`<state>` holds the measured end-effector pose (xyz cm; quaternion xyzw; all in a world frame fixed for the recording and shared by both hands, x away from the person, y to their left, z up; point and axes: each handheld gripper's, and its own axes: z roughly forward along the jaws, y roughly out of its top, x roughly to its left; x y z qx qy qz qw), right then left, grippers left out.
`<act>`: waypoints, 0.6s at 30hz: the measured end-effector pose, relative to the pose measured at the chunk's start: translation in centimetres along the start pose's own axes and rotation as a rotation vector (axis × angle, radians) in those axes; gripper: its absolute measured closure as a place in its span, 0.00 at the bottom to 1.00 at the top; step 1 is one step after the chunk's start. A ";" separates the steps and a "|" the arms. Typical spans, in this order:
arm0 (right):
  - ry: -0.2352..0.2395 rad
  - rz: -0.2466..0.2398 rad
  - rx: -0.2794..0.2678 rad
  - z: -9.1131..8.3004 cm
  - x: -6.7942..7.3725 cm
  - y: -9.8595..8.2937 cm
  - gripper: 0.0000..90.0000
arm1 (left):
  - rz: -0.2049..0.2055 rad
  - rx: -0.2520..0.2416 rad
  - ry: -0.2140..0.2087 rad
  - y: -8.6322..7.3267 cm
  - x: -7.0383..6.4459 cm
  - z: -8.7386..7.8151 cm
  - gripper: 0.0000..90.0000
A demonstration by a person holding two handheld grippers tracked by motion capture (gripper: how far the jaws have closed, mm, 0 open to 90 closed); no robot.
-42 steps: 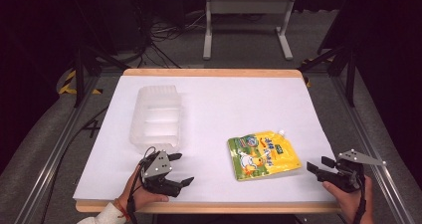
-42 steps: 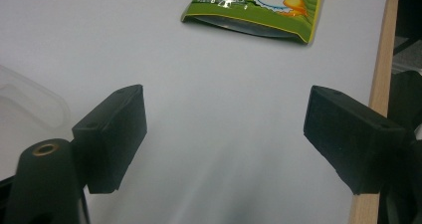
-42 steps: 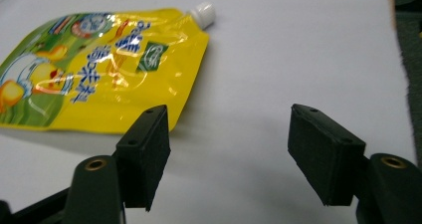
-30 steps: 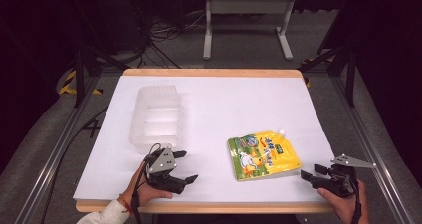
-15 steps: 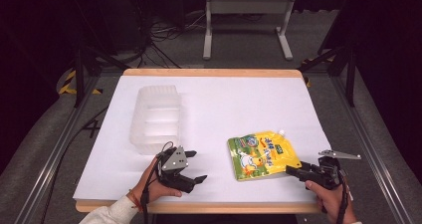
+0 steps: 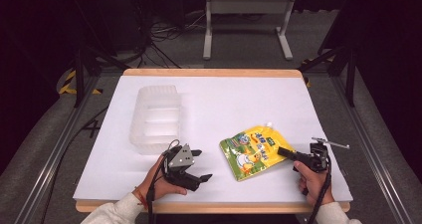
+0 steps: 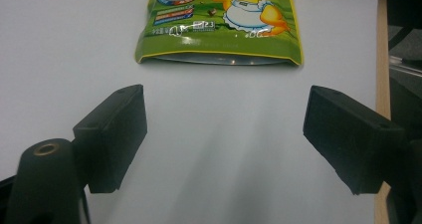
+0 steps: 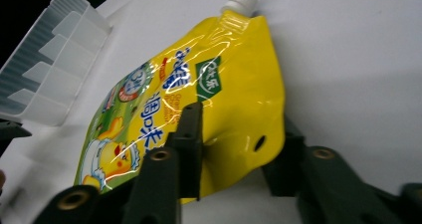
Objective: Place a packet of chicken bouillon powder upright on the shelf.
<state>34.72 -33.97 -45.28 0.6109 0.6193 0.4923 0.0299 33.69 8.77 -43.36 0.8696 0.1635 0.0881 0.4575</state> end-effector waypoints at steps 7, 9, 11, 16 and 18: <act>0.013 -0.109 -0.057 -0.4 1.7 0.9 1.00 | -0.008 -0.003 -0.001 0.4 0.3 0.1 0.20; 0.046 -0.146 -0.088 -0.9 2.5 1.4 1.00 | -0.015 -0.011 -0.002 0.6 0.5 0.1 0.19; 0.058 -0.192 -0.104 -1.3 3.4 1.7 1.00 | -0.019 -0.015 -0.005 0.7 0.6 0.2 0.19; 0.134 -0.334 -0.146 -2.3 6.9 2.7 1.00 | -0.028 -0.005 -0.008 1.0 1.0 0.7 0.19; 0.158 -0.391 -0.154 -2.6 8.3 3.0 1.00 | -0.035 -0.008 -0.009 1.1 1.1 0.7 0.19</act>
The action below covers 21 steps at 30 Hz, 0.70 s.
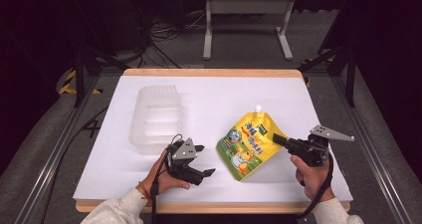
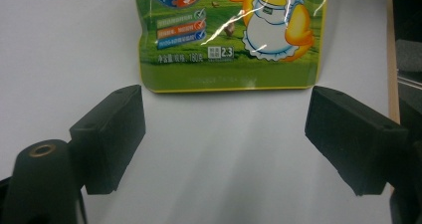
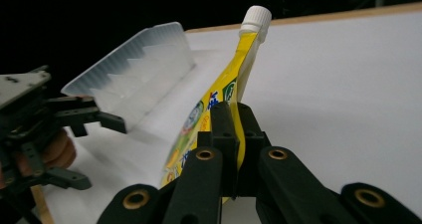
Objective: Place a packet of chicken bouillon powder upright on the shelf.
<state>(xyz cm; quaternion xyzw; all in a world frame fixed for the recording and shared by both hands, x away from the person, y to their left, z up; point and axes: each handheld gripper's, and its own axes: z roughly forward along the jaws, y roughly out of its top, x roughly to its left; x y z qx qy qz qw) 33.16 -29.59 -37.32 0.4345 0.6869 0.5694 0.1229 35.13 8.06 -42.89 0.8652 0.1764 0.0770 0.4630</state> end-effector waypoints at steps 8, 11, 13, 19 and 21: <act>0.065 -0.170 0.037 0.8 4.6 2.5 1.00 | -0.008 -0.021 -0.001 0.2 0.2 -0.2 0.18; 0.090 -0.240 0.061 1.3 6.4 3.3 1.00 | -0.005 -0.023 0.000 0.3 0.3 -0.2 0.18; 0.098 -0.267 0.073 1.6 7.3 3.6 1.00 | -0.008 -0.029 0.000 0.4 0.3 -0.2 0.18; 0.138 -0.346 0.095 2.2 9.2 4.5 1.00 | -0.004 -0.051 0.017 1.0 0.6 -0.4 0.18; 0.152 -0.370 0.102 2.3 9.6 4.8 1.00 | -0.012 -0.065 0.019 1.3 0.7 -0.6 0.18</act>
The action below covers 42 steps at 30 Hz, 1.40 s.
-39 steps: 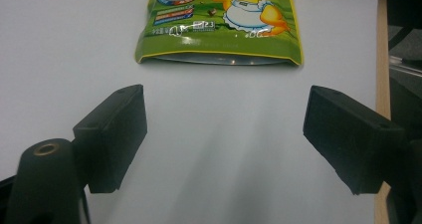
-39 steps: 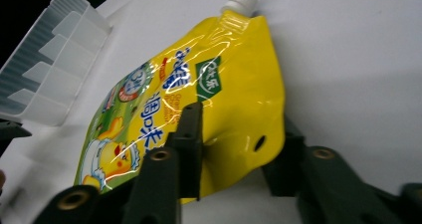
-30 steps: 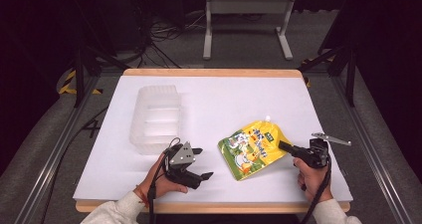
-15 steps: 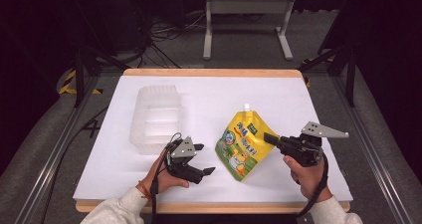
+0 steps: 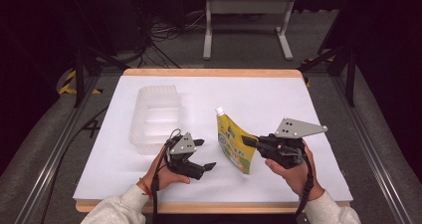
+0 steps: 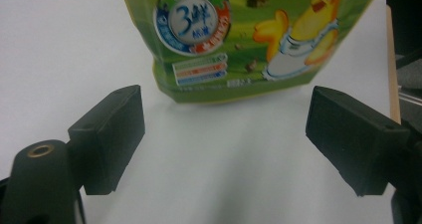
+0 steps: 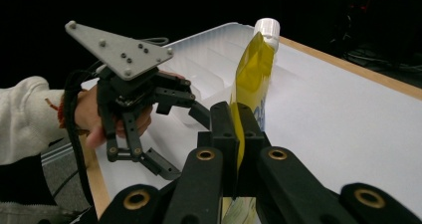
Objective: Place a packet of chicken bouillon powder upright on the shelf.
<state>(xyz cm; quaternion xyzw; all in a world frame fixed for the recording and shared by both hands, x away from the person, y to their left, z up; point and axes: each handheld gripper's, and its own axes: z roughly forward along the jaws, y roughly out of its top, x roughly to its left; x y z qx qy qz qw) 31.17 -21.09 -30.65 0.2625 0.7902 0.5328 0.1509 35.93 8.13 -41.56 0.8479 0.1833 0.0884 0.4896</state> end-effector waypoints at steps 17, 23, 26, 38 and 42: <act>0.093 -0.122 0.018 0.9 1.0 2.1 1.00 | 0.006 -0.054 0.003 1.2 1.1 -0.7 0.30; 0.074 -0.134 0.008 0.9 0.7 2.6 1.00 | -0.005 -0.068 0.035 1.2 1.7 -1.6 0.60; 0.068 -0.128 -0.004 0.9 0.4 2.8 1.00 | 0.005 -0.068 0.046 1.2 1.8 -1.8 0.68; 0.038 -0.121 -0.038 1.0 0.1 3.2 1.00 | 0.028 -0.071 0.108 1.6 1.6 -2.6 0.90; 0.029 -0.122 -0.049 1.3 0.1 3.4 1.00 | 0.021 -0.075 0.118 1.6 1.8 -3.0 0.92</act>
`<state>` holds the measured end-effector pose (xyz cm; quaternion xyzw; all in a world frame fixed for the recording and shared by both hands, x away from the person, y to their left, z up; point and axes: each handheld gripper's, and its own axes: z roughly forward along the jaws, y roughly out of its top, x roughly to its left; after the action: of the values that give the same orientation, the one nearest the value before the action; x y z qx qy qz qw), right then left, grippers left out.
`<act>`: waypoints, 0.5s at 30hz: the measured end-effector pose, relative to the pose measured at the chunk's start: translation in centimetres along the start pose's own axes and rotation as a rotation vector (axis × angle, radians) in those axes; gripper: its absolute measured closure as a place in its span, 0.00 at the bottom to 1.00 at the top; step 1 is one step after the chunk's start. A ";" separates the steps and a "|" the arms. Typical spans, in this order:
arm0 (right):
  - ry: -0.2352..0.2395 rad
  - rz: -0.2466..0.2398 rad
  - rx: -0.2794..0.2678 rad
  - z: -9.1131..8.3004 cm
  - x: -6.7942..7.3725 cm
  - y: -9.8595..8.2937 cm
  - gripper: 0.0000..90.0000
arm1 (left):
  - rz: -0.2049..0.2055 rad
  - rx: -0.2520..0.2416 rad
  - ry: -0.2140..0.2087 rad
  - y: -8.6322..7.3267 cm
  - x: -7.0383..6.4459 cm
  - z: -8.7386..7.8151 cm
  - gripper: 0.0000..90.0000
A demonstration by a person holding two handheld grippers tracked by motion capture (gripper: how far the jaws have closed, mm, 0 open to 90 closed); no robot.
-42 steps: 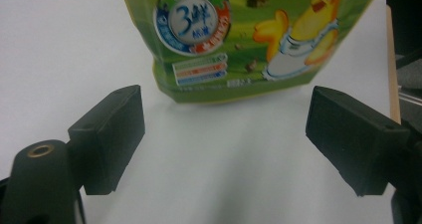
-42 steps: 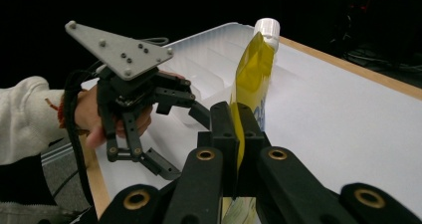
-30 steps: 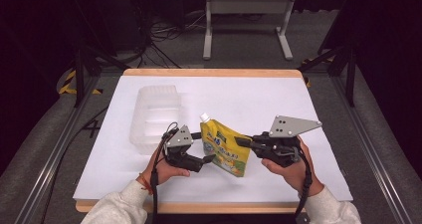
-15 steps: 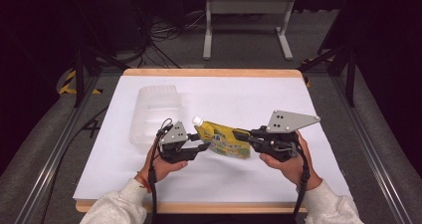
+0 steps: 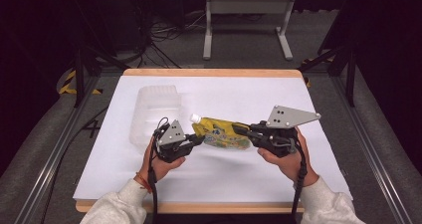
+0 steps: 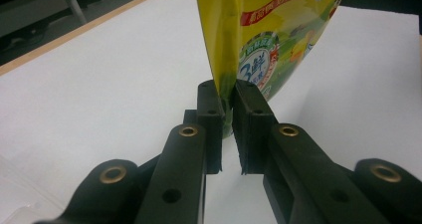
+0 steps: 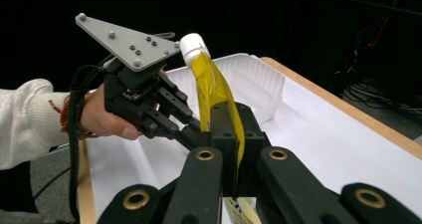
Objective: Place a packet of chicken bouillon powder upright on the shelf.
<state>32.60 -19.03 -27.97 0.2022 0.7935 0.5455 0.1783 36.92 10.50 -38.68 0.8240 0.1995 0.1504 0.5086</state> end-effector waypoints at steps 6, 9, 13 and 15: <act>-0.014 -0.012 -0.026 0.6 0.1 0.5 1.00 | -0.013 -0.015 0.030 0.3 0.5 -1.0 0.93; -0.012 -0.008 -0.046 1.1 0.0 0.8 1.00 | -0.016 -0.026 0.048 0.3 0.9 -1.5 0.93; -0.011 -0.007 -0.069 1.7 0.0 1.1 1.00 | -0.022 -0.039 0.091 0.4 1.3 -2.4 0.93; -0.010 -0.014 -0.073 1.9 0.0 1.3 1.00 | -0.025 -0.039 0.094 0.4 1.4 -2.5 0.93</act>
<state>33.76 -17.09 -27.42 0.1926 0.7735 0.5721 0.1933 37.04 12.96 -37.11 0.8032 0.2305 0.1865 0.5166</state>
